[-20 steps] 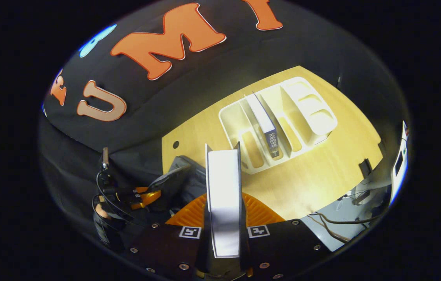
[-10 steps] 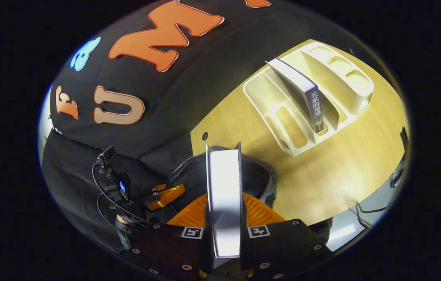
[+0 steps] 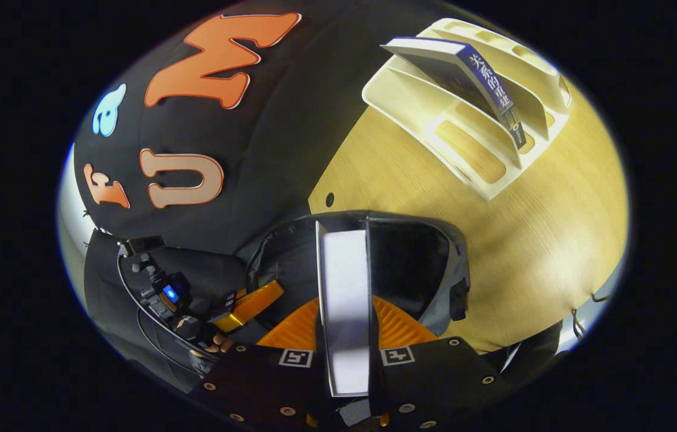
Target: Open the schoolbag, grab two books from the bookshelf and put them into the schoolbag.
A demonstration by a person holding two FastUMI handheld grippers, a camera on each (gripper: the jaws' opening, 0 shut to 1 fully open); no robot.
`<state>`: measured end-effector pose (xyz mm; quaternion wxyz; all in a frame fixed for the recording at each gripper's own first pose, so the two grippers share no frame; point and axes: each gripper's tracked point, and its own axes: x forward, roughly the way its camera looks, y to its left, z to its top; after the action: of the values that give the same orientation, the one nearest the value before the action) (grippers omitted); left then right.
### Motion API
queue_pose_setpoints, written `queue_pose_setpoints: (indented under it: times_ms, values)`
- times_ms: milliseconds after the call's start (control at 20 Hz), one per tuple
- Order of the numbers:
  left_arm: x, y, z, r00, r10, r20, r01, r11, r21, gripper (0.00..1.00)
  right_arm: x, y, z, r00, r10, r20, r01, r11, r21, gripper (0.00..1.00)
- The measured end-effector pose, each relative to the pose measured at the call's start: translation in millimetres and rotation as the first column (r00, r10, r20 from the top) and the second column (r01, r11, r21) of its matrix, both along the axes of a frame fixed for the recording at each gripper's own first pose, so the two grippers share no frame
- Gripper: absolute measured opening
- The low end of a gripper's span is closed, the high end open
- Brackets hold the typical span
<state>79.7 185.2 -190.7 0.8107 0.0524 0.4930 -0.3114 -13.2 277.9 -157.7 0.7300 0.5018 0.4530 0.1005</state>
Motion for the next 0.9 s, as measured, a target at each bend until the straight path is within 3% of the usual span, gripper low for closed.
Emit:
queue_pose_setpoints:
  times_ms: [500, 900]
  values:
    - [-9.3, -13.6, 6.4, 1.000, 0.002, 0.008, -0.002, 0.998, -0.066, 0.04, 28.4, 47.7, -62.1, 0.998, -0.063, 0.011, 0.062, 0.997, 0.052, 0.27]
    - [-18.0, -17.6, 5.8, 1.000, 0.016, -0.012, -0.017, 0.993, -0.119, 0.04, 53.4, 90.4, -94.9, 0.998, -0.060, 0.019, 0.059, 0.998, 0.028, 0.27]
